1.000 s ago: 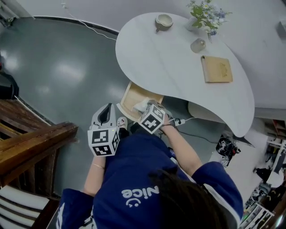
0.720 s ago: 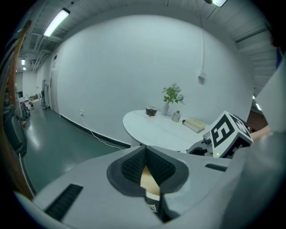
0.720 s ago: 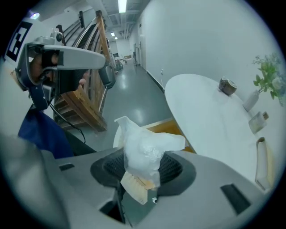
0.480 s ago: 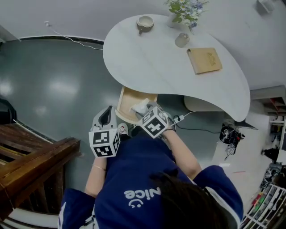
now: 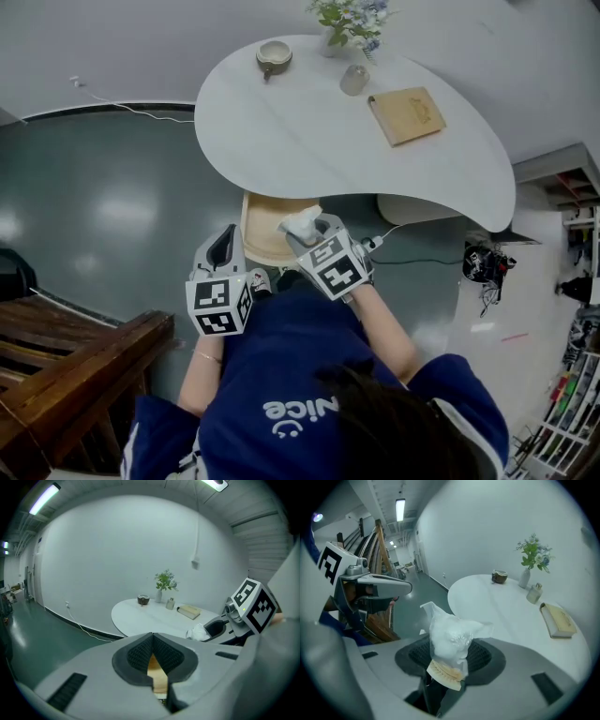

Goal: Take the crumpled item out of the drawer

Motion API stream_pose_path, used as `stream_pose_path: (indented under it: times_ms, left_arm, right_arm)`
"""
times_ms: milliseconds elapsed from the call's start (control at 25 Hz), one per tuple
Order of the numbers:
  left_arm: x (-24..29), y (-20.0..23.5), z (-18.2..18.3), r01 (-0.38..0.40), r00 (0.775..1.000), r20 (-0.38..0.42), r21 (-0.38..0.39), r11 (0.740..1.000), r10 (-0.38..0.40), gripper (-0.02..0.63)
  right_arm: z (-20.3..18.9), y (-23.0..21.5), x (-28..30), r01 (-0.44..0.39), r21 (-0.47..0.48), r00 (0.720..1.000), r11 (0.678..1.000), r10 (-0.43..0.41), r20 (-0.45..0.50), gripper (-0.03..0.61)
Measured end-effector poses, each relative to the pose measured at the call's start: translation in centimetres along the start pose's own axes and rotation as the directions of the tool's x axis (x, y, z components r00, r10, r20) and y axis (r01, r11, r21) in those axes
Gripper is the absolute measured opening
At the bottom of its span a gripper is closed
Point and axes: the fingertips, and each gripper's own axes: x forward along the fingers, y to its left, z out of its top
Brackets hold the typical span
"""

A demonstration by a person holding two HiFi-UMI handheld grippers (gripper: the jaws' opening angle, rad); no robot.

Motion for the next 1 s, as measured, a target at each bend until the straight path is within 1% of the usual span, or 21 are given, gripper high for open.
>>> stream_pose_path:
  times_ms: [160, 280, 520, 640, 800, 880, 1000]
  left_arm:
    - [0.1, -0.6, 1.1, 0.029, 0.999, 0.018, 0.024, 0.999, -0.029, 0.005]
    - [0.1, -1.0, 2.1, 0.04, 0.998, 0.041, 0.034, 0.999, -0.042, 0.005]
    - [-0.2, -2.0, 3.8, 0.051, 0.994, 0.091, 0.052, 0.997, -0.055, 0.005]
    - [-0.7, -2.5, 4.8, 0.052, 0.99, 0.125, 0.07, 0.996, -0.061, 0.003]
    - [-1.2, -3.2, 6.1, 0.052, 0.982, 0.175, 0.085, 0.995, -0.066, 0.003]
    - [-1.3, -3.5, 6.8, 0.054, 0.978, 0.194, 0.095, 0.994, -0.072, 0.005]
    - [-1.5, -3.9, 8.2, 0.054, 0.97, 0.229, 0.116, 0.992, -0.079, 0.004]
  right_arm:
    - [0.8, -0.8, -1.4, 0.046, 0.048, 0.997, 0.998, -0.048, 0.054, 0.192]
    - [1.4, -1.5, -2.6, 0.087, 0.064, 0.991, 0.994, -0.093, 0.099, 0.193]
    - [3.2, -2.9, -4.9, 0.161, 0.103, 0.962, 0.982, -0.179, 0.205, 0.192]
    - [4.3, -3.4, -6.1, 0.189, 0.121, 0.94, 0.975, -0.215, 0.264, 0.193]
    - [5.8, -3.8, -7.7, 0.214, 0.14, 0.903, 0.967, -0.25, 0.349, 0.193]
    - [6.6, -4.0, -8.4, 0.227, 0.146, 0.88, 0.963, -0.267, 0.391, 0.193]
    - [7.8, -4.4, -9.8, 0.245, 0.158, 0.839, 0.957, -0.29, 0.46, 0.193]
